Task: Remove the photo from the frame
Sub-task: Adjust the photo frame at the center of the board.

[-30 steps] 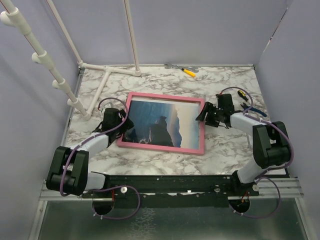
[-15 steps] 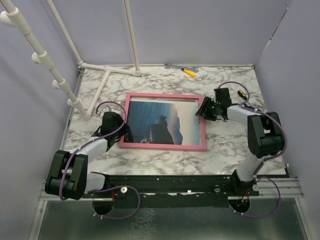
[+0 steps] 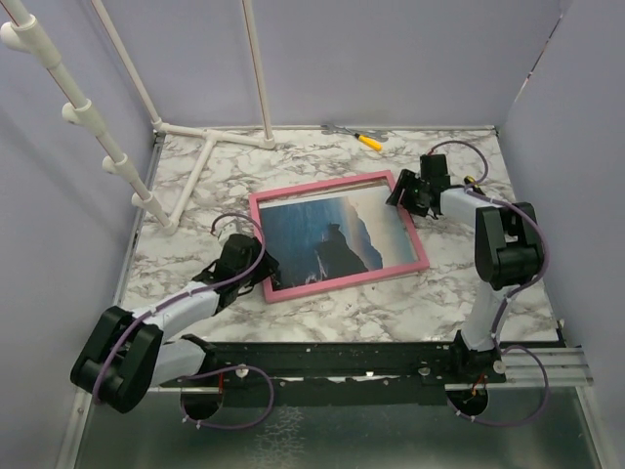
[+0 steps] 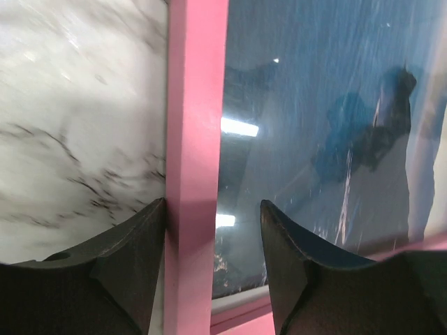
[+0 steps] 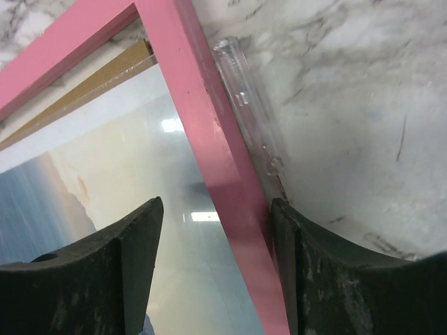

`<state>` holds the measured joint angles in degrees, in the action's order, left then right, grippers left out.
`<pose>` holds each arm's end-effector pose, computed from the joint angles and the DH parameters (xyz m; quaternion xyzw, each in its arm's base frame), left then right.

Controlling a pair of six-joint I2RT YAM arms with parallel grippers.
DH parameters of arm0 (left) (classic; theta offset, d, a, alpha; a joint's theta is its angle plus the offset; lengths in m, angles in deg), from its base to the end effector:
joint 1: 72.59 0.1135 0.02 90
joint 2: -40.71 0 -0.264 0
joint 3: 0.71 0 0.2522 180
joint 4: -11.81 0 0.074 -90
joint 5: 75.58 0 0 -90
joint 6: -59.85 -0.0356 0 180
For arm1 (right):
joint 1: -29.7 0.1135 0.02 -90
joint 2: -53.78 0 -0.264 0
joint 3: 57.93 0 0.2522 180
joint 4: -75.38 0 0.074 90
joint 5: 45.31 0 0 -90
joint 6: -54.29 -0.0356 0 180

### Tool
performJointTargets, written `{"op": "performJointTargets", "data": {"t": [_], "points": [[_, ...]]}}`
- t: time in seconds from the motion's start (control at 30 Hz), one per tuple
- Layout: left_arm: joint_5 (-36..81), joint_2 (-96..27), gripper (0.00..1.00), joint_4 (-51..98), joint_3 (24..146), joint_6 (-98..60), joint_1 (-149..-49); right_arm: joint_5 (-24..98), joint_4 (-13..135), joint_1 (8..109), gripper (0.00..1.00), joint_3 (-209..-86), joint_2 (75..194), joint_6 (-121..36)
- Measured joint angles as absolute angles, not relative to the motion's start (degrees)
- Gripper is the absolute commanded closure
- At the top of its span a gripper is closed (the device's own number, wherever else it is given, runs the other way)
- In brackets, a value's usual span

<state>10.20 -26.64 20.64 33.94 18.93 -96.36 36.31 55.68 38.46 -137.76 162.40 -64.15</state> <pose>0.1956 -0.0833 0.1483 -0.2144 0.8858 -0.2166 0.3500 0.3923 0.0657 0.1604 0.1339 0.9233 0.1775 0.3132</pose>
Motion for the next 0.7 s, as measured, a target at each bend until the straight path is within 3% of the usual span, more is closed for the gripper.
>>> {"op": "performJointTargets", "data": {"t": [0.17,0.27,0.4,0.43,0.47,0.7], "points": [[7.92,-25.11,0.41,22.33,33.43,24.86,-104.84,38.36,56.01,37.98,0.3,-141.76,165.09,-62.84],[7.68,-23.08,0.34,24.1,32.71,27.83,-107.74,38.19,55.94,38.02,0.26,-143.59,166.09,-62.64],[8.21,-19.6,0.16,28.64,32.62,29.84,-109.84,37.31,55.07,38.96,0.15,-145.45,166.95,-62.82],[8.36,-18.75,0.12,30.44,33.06,29.58,-109.97,37.33,54.79,39.27,0.02,-145.69,166.95,-62.89],[8.36,-18.31,0.08,31.9,33.61,29.23,-110.06,37.4,54.5,39.51,0.0,-145.87,166.86,-63.04],[8.16,-20.37,0.01,45.47,46.22,18.56,-107.35,41.97,50.33,40.05,0.0,-144.99,161.42,-64.87]]}}
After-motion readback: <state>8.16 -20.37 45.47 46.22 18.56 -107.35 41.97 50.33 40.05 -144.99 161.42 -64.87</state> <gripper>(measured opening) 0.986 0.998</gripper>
